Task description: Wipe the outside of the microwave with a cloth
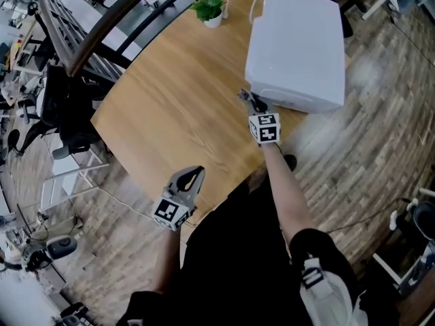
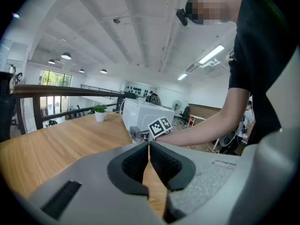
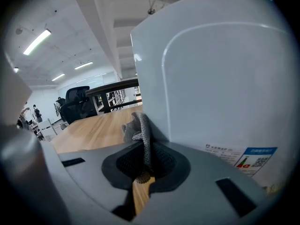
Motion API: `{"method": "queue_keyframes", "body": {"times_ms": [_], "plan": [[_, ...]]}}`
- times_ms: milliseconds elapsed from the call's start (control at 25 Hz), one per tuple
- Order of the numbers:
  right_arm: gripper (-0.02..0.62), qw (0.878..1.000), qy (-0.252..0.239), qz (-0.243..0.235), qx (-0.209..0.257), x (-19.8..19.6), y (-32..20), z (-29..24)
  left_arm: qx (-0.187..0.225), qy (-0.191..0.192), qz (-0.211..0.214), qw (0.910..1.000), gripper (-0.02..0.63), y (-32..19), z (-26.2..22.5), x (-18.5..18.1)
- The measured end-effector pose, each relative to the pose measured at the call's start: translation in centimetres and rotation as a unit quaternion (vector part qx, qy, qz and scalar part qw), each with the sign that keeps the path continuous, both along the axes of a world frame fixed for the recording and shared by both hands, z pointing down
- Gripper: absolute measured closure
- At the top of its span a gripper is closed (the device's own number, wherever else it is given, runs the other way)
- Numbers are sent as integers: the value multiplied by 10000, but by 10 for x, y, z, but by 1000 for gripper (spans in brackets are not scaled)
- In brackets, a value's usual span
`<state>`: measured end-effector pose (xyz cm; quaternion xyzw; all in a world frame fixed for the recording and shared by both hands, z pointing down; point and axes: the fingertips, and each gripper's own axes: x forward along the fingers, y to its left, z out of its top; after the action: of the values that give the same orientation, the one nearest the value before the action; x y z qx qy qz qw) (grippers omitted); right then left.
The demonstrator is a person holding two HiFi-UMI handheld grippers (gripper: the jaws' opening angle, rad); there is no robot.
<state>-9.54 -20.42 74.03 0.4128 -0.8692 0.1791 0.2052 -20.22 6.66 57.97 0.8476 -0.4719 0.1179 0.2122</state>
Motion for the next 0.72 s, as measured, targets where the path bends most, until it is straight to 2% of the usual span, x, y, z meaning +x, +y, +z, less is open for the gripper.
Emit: {"method": "queue_keyframes", "body": {"times_ms": [440,720], "plan": [[578,9999,-18,105,-106,13,2,10,43,-8,-35,10000,595,-7,-1,0],[578,9996,-74,235,-139,32,2,11,116,1,77,9999,595,-19,1,14]]}}
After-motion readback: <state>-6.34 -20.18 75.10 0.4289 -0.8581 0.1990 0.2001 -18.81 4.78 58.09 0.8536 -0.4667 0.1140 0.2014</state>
